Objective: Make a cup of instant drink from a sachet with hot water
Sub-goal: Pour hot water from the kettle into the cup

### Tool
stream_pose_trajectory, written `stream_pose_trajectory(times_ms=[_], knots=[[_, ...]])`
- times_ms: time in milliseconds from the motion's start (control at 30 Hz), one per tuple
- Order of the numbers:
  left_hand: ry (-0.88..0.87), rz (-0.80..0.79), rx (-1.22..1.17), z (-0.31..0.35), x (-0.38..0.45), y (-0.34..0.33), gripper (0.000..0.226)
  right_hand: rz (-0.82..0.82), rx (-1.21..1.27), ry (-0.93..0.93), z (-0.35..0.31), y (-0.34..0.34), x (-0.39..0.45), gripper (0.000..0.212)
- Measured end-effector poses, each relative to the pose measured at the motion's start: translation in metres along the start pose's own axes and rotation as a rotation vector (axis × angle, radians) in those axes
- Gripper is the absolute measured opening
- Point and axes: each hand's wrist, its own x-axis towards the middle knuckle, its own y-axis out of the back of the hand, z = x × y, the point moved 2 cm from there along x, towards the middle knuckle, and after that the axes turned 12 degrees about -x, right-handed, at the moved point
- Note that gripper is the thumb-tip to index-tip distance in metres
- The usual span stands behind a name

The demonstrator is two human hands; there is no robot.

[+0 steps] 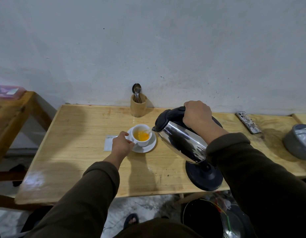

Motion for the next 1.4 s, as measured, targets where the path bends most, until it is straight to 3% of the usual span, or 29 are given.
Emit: stream_pose_trajectory(times_ms=[1400], knots=[[-0.008, -0.019, -0.01, -0.0022, 0.0057, -0.0015, 0.05, -0.001, 0.003, -0.028, -0.0032, -0.004, -0.0034, 0.021]])
